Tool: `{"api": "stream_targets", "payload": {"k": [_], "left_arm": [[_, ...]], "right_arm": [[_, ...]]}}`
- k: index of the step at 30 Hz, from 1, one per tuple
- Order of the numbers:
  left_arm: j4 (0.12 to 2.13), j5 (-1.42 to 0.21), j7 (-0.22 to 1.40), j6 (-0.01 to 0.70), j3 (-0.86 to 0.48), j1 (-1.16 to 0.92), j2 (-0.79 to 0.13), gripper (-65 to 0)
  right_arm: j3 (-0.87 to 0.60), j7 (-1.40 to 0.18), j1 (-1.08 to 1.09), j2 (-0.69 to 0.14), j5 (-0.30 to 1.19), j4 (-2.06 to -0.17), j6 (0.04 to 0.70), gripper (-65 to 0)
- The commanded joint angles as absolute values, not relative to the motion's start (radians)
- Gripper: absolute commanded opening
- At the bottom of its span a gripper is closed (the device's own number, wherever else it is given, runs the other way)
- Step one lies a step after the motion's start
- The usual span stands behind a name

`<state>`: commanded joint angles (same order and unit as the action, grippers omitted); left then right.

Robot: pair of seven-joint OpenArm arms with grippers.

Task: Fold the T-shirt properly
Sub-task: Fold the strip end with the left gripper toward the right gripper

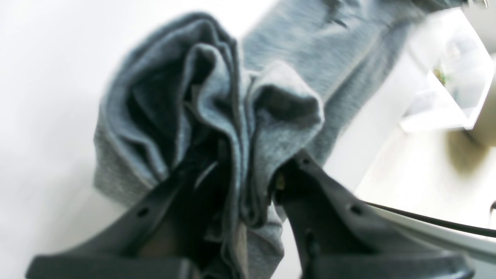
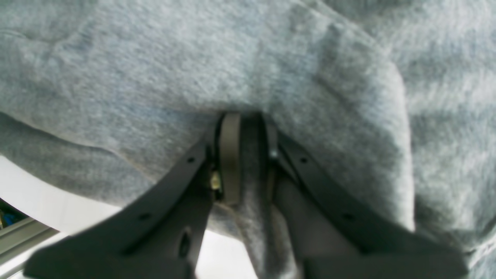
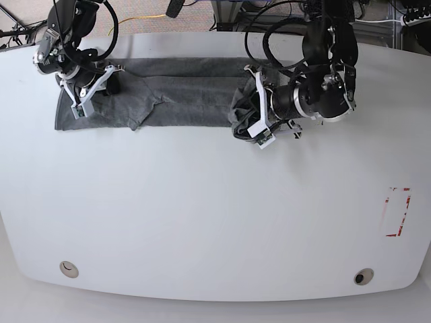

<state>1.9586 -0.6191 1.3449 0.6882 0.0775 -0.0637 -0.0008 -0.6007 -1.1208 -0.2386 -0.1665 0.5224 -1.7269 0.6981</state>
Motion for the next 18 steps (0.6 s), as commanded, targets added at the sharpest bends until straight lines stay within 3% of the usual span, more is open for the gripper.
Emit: {"api": "stream_targets", "payload": {"k": [7, 13, 18], "left_arm": [[1.959, -0.618, 1.345, 0.688, 0.153, -0.047, -0.001, -56.4], [1.959, -0.618, 1.346, 0.682, 0.251, -0.013, -0.001, -33.6], [1.963, -0.621, 1.346, 0.682, 0.298, 0.010, 0.002, -22.9]], "right_arm": [[-0.601, -1.121, -0.228, -0.166, 0.522, -1.725, 0.698, -56.9], [-0.602, -1.118, -0.226, -0.166, 0.522, -1.725, 0.698, -56.9], [-0.604, -1.104, -0.225, -0.165, 0.522, -1.727, 0.698, -56.9]]}}
